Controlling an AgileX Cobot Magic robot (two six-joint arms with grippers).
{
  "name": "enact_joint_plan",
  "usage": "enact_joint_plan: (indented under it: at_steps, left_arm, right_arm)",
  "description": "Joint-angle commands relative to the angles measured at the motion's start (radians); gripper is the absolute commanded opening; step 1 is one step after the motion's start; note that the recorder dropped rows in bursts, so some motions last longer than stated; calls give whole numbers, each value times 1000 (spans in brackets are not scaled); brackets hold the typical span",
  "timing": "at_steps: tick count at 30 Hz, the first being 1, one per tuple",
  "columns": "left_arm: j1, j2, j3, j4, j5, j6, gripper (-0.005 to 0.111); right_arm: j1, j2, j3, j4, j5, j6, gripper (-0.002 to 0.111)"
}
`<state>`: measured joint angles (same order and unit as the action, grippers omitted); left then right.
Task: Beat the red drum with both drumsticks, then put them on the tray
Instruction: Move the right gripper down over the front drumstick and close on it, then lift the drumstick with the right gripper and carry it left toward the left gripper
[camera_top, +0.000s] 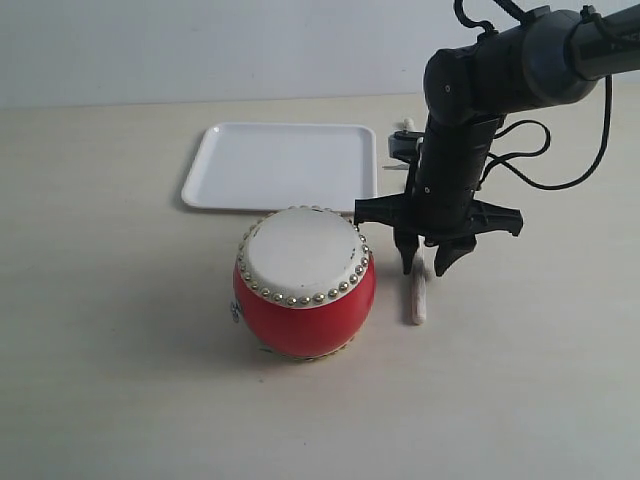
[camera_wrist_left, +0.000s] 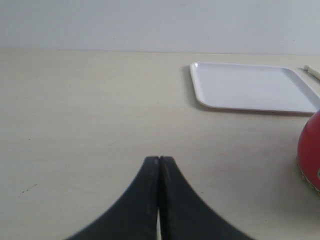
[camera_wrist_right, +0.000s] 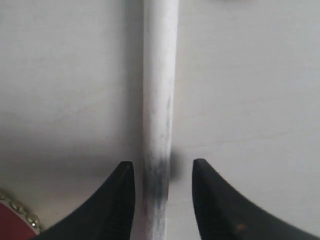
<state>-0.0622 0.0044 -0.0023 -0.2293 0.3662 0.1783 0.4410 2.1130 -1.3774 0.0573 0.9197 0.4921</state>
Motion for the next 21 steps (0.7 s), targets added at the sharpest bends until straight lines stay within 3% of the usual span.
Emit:
enact_joint_plan:
  at_steps: [1,21]
  left_arm:
    - [3,-4,2,-13,-2,2,0]
    - [3,-4,2,-13,-2,0,0]
  right_arm:
    - [1,-3,4,-6,-10,6,36]
    - [1,-3,27,-6,-20,8,36]
